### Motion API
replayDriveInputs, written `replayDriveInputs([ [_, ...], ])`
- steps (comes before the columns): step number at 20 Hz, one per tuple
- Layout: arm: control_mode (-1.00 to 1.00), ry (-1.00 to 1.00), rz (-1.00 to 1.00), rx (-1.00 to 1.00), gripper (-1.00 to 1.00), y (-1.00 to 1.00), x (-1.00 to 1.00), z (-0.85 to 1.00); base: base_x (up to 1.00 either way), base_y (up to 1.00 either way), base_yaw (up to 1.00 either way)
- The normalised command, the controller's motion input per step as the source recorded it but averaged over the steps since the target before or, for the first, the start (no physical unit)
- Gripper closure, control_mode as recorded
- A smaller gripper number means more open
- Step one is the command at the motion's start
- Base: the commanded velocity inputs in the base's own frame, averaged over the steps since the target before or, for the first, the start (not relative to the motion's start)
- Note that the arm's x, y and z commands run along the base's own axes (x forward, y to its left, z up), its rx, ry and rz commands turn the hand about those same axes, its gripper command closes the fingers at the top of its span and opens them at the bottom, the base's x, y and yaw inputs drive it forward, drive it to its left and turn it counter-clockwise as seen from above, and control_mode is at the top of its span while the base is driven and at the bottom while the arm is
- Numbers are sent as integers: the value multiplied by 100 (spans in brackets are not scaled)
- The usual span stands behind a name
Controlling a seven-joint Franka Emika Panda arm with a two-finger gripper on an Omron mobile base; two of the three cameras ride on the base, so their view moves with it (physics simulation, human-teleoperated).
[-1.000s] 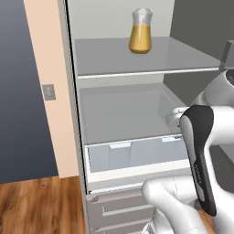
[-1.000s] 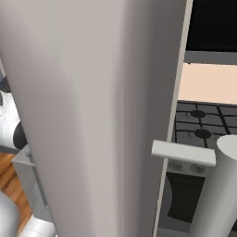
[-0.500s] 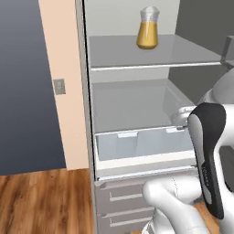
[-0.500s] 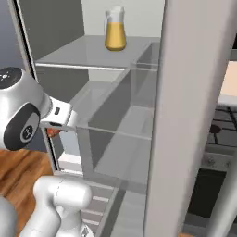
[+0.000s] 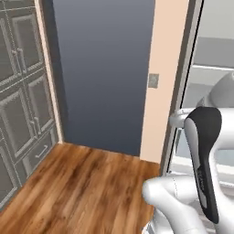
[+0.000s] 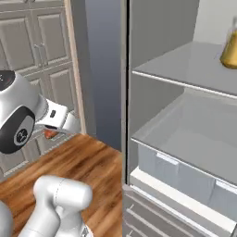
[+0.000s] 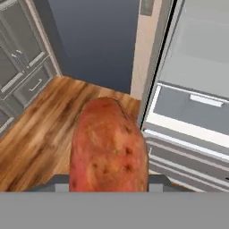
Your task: Pick sweet potato from the fridge and place it on the plate on the counter.
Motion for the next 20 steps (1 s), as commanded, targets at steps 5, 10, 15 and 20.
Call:
replayDriveInputs([
  [5, 100, 0, 0, 0, 100, 0, 0, 0, -12, 18, 99],
  [10, 100, 0, 0, 0, 100, 0, 0, 0, -4, 3, 100],
  [15, 100, 0, 0, 0, 100, 0, 0, 0, -2, 0, 100],
  [20, 100, 0, 0, 0, 100, 0, 0, 0, 0, 0, 100],
])
